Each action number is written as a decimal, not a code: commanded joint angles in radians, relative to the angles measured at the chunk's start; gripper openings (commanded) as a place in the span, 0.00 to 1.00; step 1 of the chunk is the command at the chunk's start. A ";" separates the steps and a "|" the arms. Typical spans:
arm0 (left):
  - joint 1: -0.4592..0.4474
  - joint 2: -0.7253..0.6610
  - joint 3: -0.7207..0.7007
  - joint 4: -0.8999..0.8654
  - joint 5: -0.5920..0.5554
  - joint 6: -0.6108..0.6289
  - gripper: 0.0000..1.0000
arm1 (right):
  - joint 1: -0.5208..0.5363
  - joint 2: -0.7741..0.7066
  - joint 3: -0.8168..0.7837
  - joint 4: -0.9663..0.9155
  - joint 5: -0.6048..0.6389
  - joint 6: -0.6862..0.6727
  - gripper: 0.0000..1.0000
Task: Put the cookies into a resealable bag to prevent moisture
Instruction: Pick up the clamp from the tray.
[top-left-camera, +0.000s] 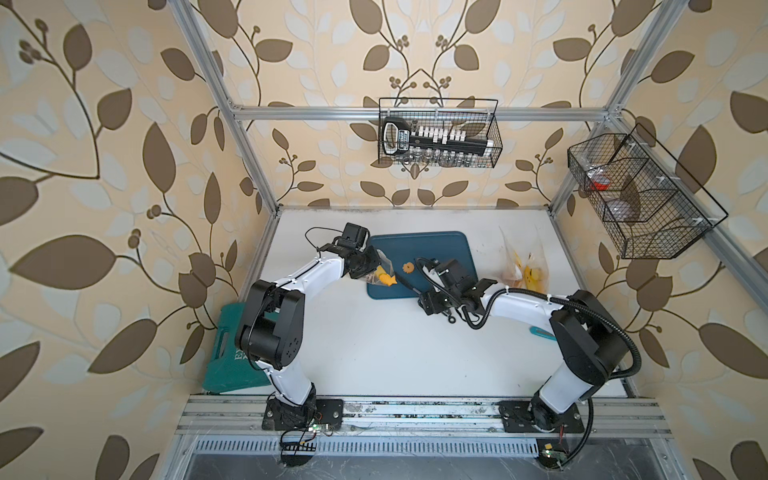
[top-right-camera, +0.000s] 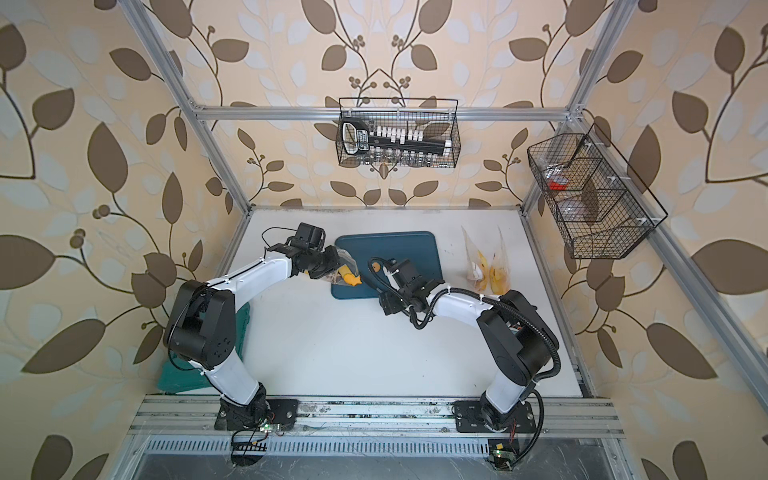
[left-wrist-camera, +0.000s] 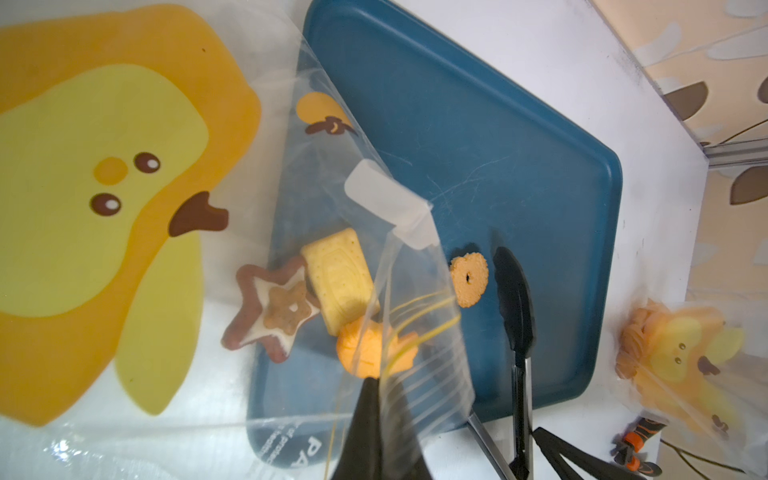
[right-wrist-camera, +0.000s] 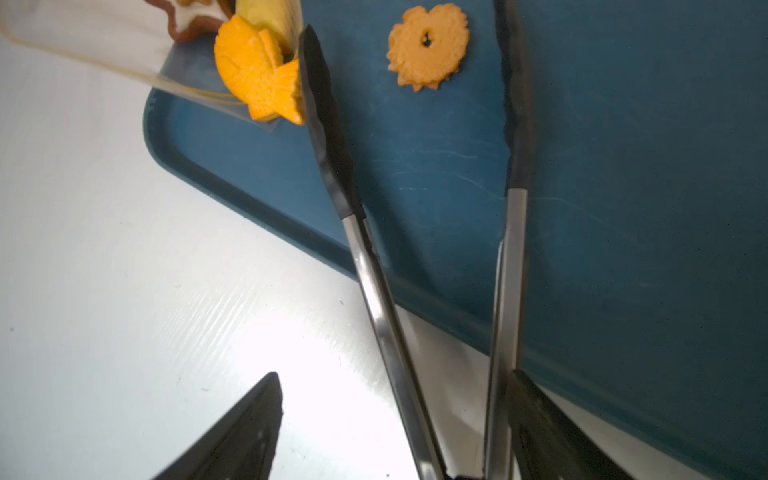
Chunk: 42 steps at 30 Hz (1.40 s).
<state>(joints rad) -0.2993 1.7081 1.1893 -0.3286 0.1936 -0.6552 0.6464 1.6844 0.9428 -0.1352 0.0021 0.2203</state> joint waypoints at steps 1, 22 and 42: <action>0.012 -0.061 -0.008 0.006 -0.005 0.014 0.00 | -0.005 0.036 -0.009 0.051 0.040 -0.038 0.83; 0.012 -0.061 -0.009 0.008 -0.002 0.021 0.00 | -0.004 0.017 0.036 -0.027 0.095 -0.014 0.48; 0.012 -0.067 -0.016 0.009 -0.004 0.024 0.00 | -0.010 0.166 0.358 -0.380 0.094 0.013 0.55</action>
<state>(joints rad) -0.2993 1.6955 1.1812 -0.3279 0.1936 -0.6540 0.6392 1.8294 1.2545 -0.4664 0.0788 0.2314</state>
